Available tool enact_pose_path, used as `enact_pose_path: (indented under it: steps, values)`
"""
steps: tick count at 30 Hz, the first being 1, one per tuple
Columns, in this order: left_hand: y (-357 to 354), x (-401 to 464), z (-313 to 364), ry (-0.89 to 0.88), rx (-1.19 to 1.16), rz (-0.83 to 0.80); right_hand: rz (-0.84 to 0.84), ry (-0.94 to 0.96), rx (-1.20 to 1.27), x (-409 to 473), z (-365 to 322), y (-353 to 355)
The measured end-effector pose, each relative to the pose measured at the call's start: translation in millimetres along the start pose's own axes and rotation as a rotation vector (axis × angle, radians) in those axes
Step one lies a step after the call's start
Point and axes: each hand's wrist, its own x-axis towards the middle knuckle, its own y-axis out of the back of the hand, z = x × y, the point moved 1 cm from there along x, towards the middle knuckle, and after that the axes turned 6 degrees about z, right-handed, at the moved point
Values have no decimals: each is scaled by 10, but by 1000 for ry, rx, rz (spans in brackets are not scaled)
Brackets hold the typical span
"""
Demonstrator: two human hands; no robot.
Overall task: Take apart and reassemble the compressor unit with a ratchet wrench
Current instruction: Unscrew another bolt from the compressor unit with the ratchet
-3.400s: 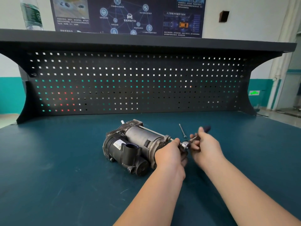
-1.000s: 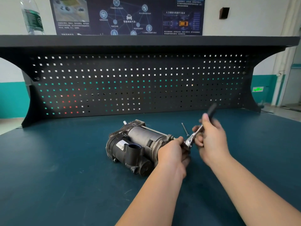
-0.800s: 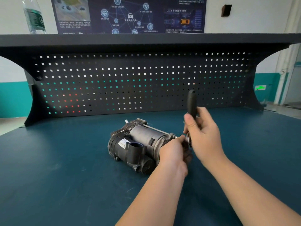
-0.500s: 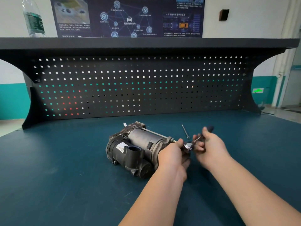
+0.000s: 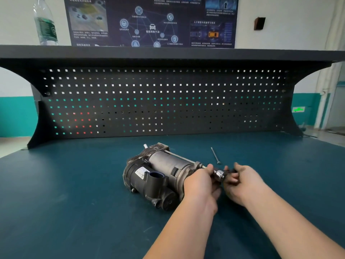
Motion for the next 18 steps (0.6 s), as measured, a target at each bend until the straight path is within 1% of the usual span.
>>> enact_pose_path:
  steps: [1, 2, 3, 5, 6, 7, 8, 9, 10, 11, 12, 13, 14, 15, 16, 17, 18]
  values:
    - [0, 7, -4, -3, 6, 5, -37, 88, -54, -3, -11, -16]
    - [2, 10, -15, -7, 17, 9, -96, 252, -147, -28, -36, -40]
    - [5, 4, -20, -9, 32, 3, -173, 480, -282, -88, -71, -76]
    - [2, -14, -21, -12, 54, -16, -356, 944, -635, -243, -96, -119]
    - [2, -24, -20, -7, 54, -30, -443, 1105, -780, -306, -68, -119]
    - [6, -28, -12, 2, 51, -48, -501, 1204, -868, -359, -25, -115]
    - [9, -33, -7, 14, 45, -60, -510, 1251, -892, -376, 10, -99]
    - [14, -34, 3, 24, 41, -61, -471, 1253, -875, -384, 25, -97]
    - [14, -27, 10, 26, 43, -53, -393, 1204, -816, -357, 18, -106]
    - [15, -15, 11, 22, 50, -42, -294, 1088, -717, -293, -14, -109]
    - [11, -10, 4, 18, 58, -32, -186, 880, -578, -205, -52, -105]
    - [8, -6, -3, 16, 59, -22, -93, 593, -420, -125, -73, -91]
    - [0, -4, -10, 18, 57, -17, -37, 315, -268, -65, -66, -58]
    - [-7, -5, -15, 17, 53, -18, -7, 123, -144, -11, -40, -20]
    - [-14, 0, -20, 16, 49, -21, 15, 30, -70, 20, -13, 0]
    - [-16, 2, -22, 14, 44, -19, 17, 31, -67, 20, 0, -2]
    - [-19, 6, -26, 11, 41, -11, -5, 118, -124, 9, -6, -14]
